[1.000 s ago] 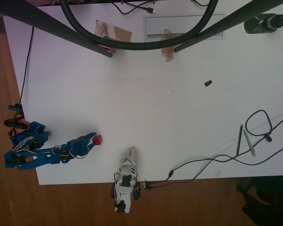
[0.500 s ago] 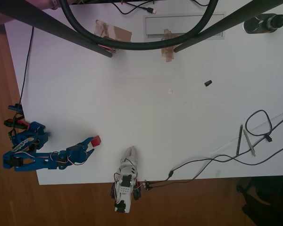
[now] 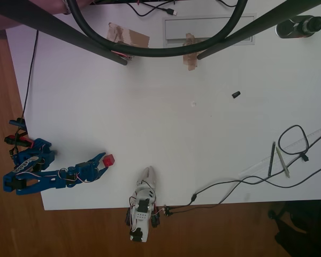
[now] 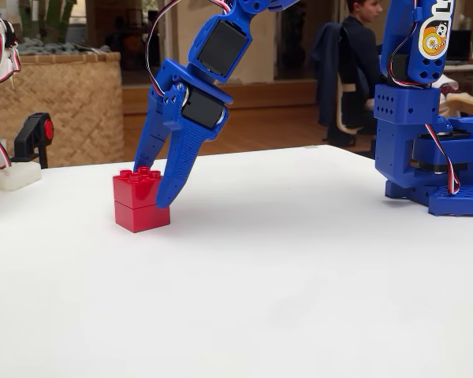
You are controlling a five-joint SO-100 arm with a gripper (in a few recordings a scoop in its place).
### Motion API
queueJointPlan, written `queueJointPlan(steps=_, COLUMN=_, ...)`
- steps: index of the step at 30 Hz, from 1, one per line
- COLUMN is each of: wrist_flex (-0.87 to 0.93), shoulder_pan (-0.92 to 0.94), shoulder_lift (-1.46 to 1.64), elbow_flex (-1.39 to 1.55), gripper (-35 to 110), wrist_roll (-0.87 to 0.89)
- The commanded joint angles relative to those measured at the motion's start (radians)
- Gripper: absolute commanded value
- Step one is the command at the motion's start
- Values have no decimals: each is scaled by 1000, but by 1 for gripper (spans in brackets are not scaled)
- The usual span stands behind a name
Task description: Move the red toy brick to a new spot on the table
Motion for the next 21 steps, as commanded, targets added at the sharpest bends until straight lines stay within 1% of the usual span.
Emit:
queueJointPlan(steps=1, wrist_flex=-77, shoulder_pan=6, shoulder_lift=51, elbow_flex=12, gripper=25, wrist_roll=46)
queueJointPlan(steps=6, wrist_flex=-97, shoulder_pan=-21, shoulder_lift=17, elbow_flex=-14, gripper=14, wrist_roll=144)
queueJointPlan(steps=10, wrist_flex=-98, shoulder_pan=-32, shoulder_lift=0, elbow_flex=-32, gripper=0, wrist_roll=189)
queueJointPlan(steps=13, wrist_flex=-72, shoulder_pan=-31, shoulder_lift=6, elbow_flex=-54, gripper=0, wrist_roll=204)
queueJointPlan(steps=16, wrist_flex=23, shoulder_pan=-8, shoulder_lift=31, elbow_flex=-144, gripper=0, wrist_roll=245)
queueJointPlan(steps=21, wrist_flex=276, shoulder_pan=100, shoulder_lift=75, elbow_flex=-390, gripper=0, wrist_roll=307)
